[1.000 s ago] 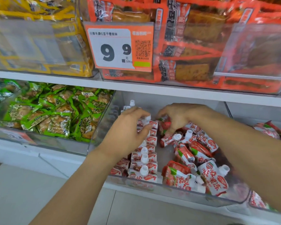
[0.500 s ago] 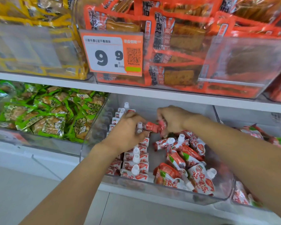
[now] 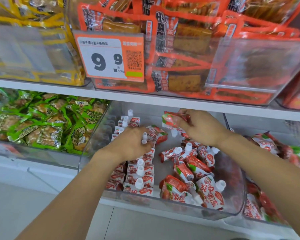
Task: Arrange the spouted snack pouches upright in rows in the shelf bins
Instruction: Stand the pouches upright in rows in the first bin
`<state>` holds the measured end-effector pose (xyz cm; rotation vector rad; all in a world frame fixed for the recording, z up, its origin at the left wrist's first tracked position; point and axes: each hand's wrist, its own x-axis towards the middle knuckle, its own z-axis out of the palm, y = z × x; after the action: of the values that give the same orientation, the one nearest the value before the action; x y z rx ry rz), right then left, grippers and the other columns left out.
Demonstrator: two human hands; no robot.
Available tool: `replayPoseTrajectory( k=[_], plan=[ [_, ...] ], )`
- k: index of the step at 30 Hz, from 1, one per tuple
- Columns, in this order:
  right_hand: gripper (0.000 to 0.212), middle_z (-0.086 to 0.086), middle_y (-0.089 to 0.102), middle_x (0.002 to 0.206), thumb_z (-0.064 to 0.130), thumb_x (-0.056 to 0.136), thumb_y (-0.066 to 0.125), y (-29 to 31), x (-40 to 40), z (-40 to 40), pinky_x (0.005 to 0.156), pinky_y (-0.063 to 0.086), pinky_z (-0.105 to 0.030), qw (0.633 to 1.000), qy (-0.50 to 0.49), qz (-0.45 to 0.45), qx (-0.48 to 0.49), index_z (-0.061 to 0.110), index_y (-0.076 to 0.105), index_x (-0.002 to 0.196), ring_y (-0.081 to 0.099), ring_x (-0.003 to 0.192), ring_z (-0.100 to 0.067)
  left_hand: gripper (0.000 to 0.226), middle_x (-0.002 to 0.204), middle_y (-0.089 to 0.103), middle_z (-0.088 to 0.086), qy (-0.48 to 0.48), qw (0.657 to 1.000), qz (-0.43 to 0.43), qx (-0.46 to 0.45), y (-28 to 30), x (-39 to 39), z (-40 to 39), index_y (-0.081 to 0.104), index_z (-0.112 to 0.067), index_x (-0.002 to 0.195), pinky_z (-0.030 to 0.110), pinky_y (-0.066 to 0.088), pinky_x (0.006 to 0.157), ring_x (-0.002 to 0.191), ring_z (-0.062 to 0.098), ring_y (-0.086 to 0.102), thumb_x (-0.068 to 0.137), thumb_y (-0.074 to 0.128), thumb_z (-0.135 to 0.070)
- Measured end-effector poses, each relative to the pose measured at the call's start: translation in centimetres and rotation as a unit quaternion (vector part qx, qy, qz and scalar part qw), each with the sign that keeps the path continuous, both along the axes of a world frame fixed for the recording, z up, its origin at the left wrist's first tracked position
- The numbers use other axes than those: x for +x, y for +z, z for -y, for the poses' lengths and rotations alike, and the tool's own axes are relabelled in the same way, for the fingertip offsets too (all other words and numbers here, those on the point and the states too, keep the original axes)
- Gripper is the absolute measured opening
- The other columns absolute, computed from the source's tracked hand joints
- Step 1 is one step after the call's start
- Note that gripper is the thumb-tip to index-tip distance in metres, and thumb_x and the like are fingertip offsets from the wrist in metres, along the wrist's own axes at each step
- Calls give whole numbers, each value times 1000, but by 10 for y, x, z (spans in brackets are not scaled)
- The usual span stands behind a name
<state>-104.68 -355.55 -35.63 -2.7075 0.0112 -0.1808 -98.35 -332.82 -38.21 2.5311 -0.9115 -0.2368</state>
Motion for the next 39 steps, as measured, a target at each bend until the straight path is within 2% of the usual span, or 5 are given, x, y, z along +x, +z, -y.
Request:
replayPoseTrajectory(
  k=[6,12,19,27,39],
  plan=[
    [42,-12,73,88,53,98,45,8,0,-17,72,58,-31,967,-68,-99,225,16,63,108,73,65,-21,57,123,59,-9,-2,996,-45,-76,-2,0,-4,53,-18,130,26,48,93,111,8,57,83,70,-46],
    [46,-17,63,128,13,87,62,9,1,-32,97,51,-53,702,41,-219,676,6,51,131,62,116,-39,48,96,71,-6,95,941,-83,-314,16,-9,-8,54,-22,115,20,54,77,87,2,67,76,80,-33],
    [25,-6,66,118,2,92,61,-6,34,-24,96,50,-32,980,60,-112,152,14,66,114,61,107,-16,42,94,66,-11,144,927,-30,-344,40,-9,-48,59,-27,115,5,46,67,88,-4,63,79,79,-19],
    [73,3,55,139,29,66,85,-42,75,-47,103,43,-30,958,207,-106,-166,27,57,133,53,125,-18,39,77,63,-14,186,931,67,-307,41,-16,-64,65,-27,106,10,47,55,68,-3,59,72,84,-22],
    [20,1,71,107,3,90,67,-47,75,-25,100,45,-29,965,94,-116,214,20,63,99,64,106,-13,25,73,65,-13,225,931,87,-274,41,-11,-77,68,-25,95,10,49,59,73,-3,60,74,83,-26]
  ],
)
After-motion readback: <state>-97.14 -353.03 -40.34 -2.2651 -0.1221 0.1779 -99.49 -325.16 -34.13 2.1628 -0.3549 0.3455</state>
